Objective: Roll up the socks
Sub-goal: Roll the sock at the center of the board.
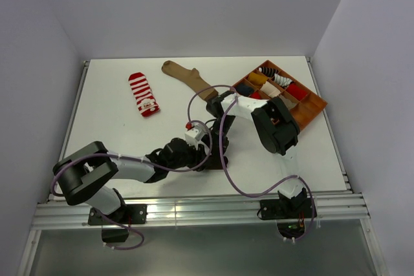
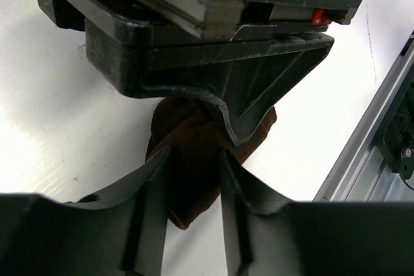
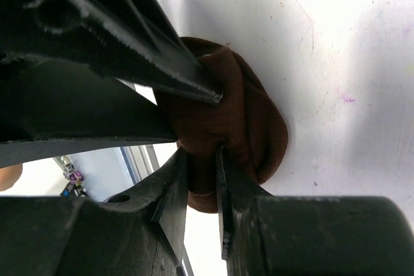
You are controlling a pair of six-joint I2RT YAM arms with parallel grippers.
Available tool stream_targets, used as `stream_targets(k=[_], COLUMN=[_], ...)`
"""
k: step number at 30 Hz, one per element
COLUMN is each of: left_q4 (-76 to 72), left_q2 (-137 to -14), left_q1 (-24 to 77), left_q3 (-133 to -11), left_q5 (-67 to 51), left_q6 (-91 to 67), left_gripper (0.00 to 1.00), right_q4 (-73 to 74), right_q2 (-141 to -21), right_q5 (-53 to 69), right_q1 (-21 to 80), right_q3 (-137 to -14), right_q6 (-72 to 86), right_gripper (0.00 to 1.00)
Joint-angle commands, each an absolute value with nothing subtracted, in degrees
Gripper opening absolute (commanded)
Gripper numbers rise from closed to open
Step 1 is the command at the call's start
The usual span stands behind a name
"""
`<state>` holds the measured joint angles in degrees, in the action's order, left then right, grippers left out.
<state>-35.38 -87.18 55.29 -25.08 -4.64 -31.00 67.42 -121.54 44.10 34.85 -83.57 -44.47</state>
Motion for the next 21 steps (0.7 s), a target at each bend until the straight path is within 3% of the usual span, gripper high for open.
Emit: stream_targets(k=[1,13,21], left_q4=[-32.43,-30.15,-27.86], left_q2=[-89.38,-91.49,-93.16], left_q1=[56.16,56.25,56.34], left_q3=[-26.01,-27.33,-28.65], left_q5=[-4.57,-4.66,-4.22], left_q6=[-31.2,-31.38,-31.29], left_gripper=[0.37,0.01,0.0], right_q4=[63.11,62.58,61.96], right_q2=[-124.19,-123.66,-122.87], right_q5=[36.48,36.74,37.35], right_q1=[34.45,34.19,33.58], right_q3=[-83.41,-83.14,-82.71], right_q6=[-46.14,-45.44,-44.82], right_gripper=[0.17,0.18,0.22])
